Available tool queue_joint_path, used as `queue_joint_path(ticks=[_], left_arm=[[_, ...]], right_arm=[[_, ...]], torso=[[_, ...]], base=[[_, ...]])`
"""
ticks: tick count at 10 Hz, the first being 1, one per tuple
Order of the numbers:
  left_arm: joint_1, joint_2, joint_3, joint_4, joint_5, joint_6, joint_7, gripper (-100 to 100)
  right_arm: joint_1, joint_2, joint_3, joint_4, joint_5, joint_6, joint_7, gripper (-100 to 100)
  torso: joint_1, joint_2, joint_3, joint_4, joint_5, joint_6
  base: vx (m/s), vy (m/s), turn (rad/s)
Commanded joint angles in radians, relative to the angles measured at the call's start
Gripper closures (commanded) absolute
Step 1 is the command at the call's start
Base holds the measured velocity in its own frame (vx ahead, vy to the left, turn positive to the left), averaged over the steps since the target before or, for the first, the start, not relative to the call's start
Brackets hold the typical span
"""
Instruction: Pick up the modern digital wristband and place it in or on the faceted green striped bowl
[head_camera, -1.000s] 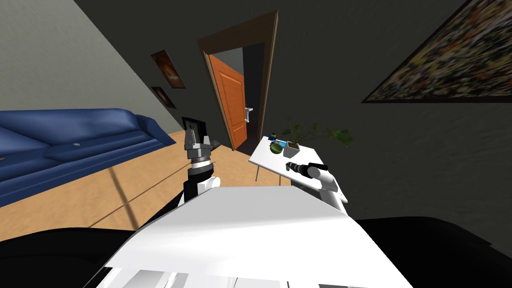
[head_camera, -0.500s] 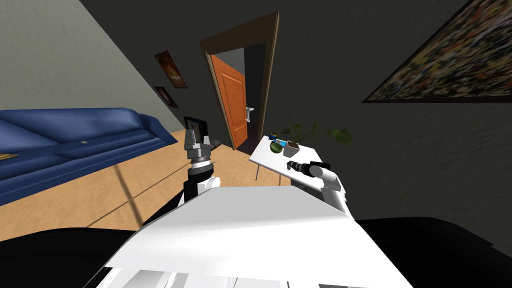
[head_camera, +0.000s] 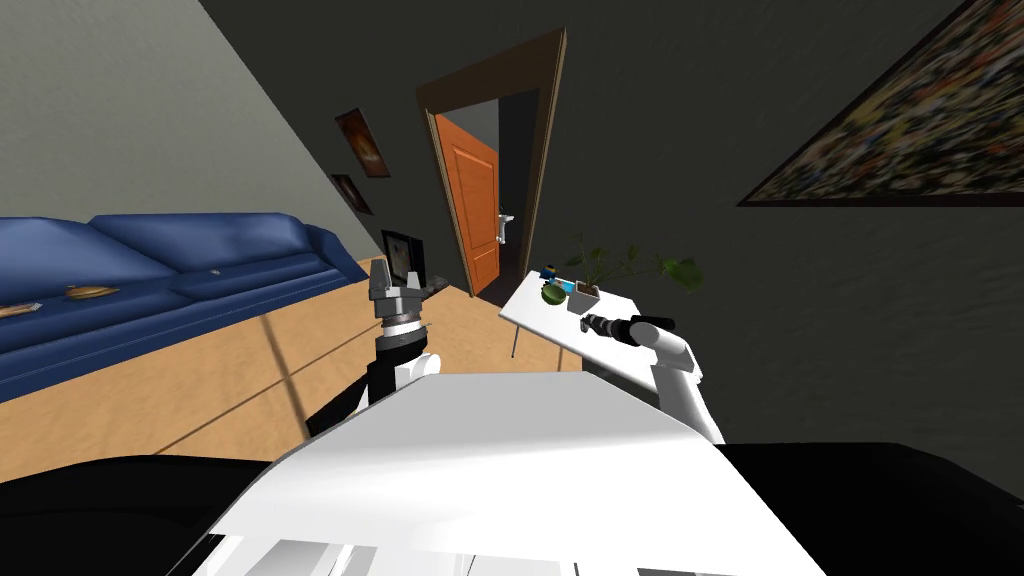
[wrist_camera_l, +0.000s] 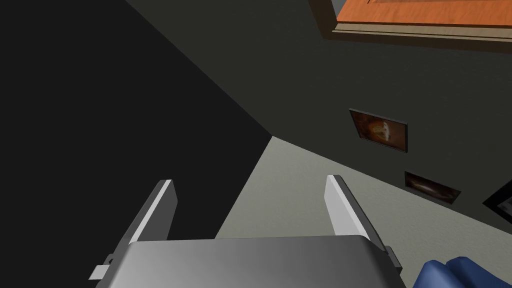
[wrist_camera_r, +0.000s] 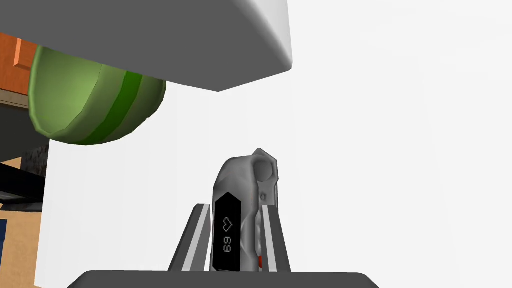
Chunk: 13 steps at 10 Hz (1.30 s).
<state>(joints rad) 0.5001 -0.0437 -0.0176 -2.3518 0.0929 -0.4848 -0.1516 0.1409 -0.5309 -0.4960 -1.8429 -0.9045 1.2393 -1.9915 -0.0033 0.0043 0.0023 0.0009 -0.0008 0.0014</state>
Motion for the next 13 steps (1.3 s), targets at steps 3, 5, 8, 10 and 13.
queue_joint_path(ticks=[3,5,8,10,13], left_arm=[[0.000,0.000,0.000,0.000,0.000,0.000,0.000,0],[0.000,0.000,0.000,0.000,0.000,0.000,0.000,0],[0.000,0.000,0.000,0.000,0.000,0.000,0.000,0],[0.000,0.000,0.000,0.000,0.000,0.000,0.000,0],[0.000,0.000,0.000,0.000,0.000,0.000,0.000,0]], right_arm=[[-0.052,-0.052,-0.053,0.047,-0.045,0.019,-0.071,100],[-0.081,-0.079,-0.081,0.076,-0.069,0.027,-0.104,100],[-0.118,-0.116,-0.120,0.116,-0.101,0.039,-0.146,100],[-0.144,-0.146,-0.153,0.149,-0.128,0.050,-0.178,100],[-0.164,-0.187,-0.203,0.187,-0.158,0.074,-0.210,100]], torso=[[0.000,0.001,0.000,0.000,0.000,0.001],[0.000,0.001,0.001,0.001,0.000,0.001],[0.001,0.000,0.000,0.000,0.000,0.000],[0.001,-0.001,0.000,0.000,0.000,-0.001],[0.003,-0.003,-0.001,0.001,0.000,-0.002]], base=[[-0.068,-0.035,0.101],[-0.059,-0.033,0.092],[-0.046,-0.025,0.114],[-0.037,-0.009,0.156],[-0.004,0.004,0.220]])
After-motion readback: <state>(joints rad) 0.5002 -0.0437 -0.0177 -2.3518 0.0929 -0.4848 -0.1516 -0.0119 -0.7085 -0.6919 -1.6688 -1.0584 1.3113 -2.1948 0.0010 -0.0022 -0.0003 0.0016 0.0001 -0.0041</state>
